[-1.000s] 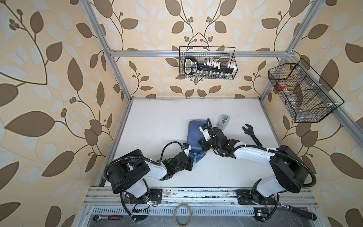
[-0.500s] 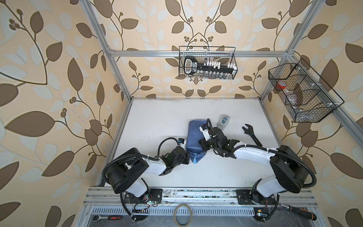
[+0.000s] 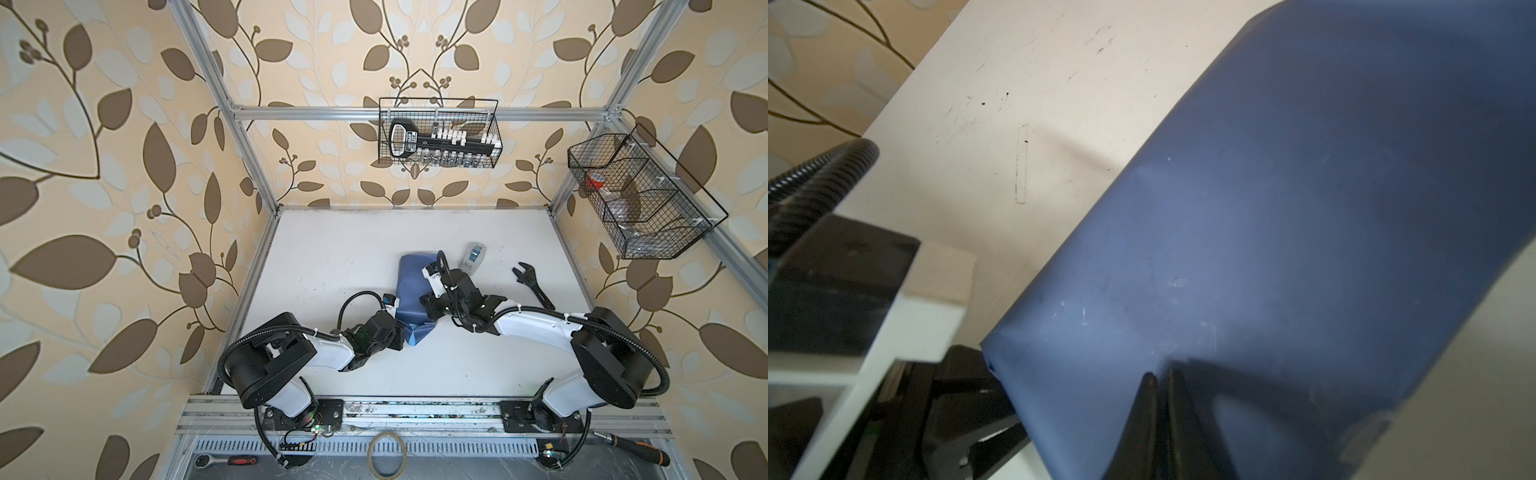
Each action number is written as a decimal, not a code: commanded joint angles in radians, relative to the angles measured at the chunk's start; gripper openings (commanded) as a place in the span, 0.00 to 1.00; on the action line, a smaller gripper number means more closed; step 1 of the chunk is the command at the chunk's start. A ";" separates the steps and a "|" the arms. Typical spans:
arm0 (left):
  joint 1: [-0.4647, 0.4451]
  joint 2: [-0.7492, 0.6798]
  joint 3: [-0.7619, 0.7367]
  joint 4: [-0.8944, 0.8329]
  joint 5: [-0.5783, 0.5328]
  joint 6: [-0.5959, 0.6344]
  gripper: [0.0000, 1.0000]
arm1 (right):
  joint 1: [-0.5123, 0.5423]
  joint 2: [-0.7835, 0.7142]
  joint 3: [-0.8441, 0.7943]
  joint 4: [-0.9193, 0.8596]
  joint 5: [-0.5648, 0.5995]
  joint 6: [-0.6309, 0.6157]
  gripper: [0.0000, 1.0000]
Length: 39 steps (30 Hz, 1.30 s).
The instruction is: Wrap the gift box in paper
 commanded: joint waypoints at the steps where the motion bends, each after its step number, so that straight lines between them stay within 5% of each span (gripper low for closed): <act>1: -0.034 0.006 -0.023 -0.043 0.000 0.004 0.08 | 0.015 0.026 -0.048 -0.151 -0.041 0.000 0.09; 25: -0.135 -0.067 -0.114 -0.047 -0.057 -0.113 0.02 | 0.012 0.040 -0.049 -0.141 -0.048 -0.002 0.08; 39: 0.035 -0.002 0.003 -0.058 0.025 -0.015 0.02 | 0.013 0.030 -0.045 -0.153 -0.044 -0.004 0.08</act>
